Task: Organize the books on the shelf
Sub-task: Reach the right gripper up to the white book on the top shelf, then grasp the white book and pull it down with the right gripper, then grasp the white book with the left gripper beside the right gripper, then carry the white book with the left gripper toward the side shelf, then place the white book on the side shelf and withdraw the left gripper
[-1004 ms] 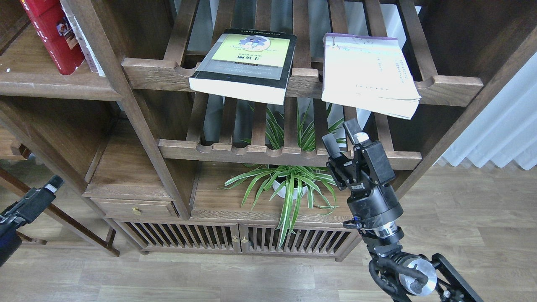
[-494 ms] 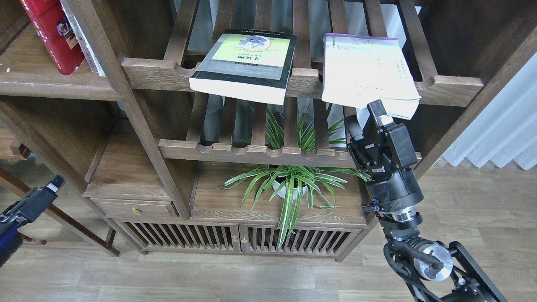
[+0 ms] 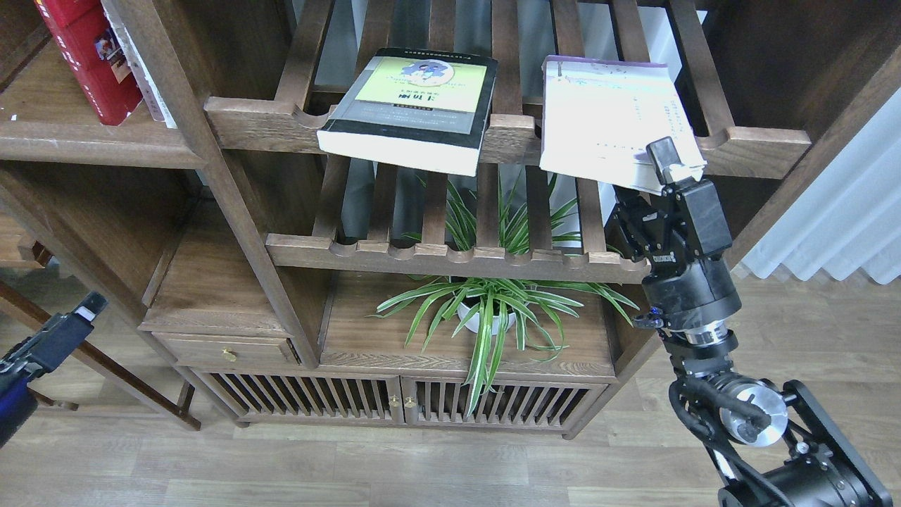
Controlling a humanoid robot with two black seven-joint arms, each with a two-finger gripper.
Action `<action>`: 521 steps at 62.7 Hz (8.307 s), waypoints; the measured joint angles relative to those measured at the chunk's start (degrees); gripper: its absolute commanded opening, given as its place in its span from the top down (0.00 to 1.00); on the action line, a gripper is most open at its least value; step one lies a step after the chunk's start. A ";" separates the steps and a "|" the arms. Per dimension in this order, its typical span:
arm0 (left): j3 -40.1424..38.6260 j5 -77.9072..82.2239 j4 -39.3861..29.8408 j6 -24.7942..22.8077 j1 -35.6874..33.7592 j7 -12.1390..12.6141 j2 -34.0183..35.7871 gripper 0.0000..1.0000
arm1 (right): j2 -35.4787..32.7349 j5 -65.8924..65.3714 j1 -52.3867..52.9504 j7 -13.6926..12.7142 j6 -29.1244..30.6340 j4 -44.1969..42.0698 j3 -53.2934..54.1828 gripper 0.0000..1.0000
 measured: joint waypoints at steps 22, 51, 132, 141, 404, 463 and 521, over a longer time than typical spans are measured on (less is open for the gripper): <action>0.00 -0.63 0.07 0.00 -0.02 0.00 0.04 0.01 | -0.29 0.96 1.22 0.06 0.00 -0.12 1.17 0.17; -0.33 -1.40 0.18 0.00 -0.03 -0.01 0.24 0.01 | -0.86 0.95 0.99 -0.08 0.00 -1.65 1.40 0.68; 1.70 -4.05 2.47 0.00 1.01 0.24 0.09 0.01 | -0.12 1.27 -20.19 -0.27 -0.06 -1.29 -4.50 0.93; 2.34 -4.05 2.45 0.00 1.05 0.24 0.09 0.01 | -0.44 1.29 -21.80 -0.26 -0.04 -1.30 -4.77 0.93; 43.95 -35.96 -2.48 0.01 1.40 -6.36 9.66 0.93 | 7.06 -4.95 -13.95 -5.17 0.02 -20.57 -32.13 0.01; -5.98 -33.73 -11.72 -0.01 10.72 -0.51 34.73 0.93 | 7.53 -4.81 -12.51 -4.82 -0.01 -24.91 -32.21 0.01; -8.99 7.59 -4.63 -0.02 -29.97 2.80 30.74 0.91 | 7.77 -4.85 -13.48 -4.75 0.00 -24.99 -32.57 0.01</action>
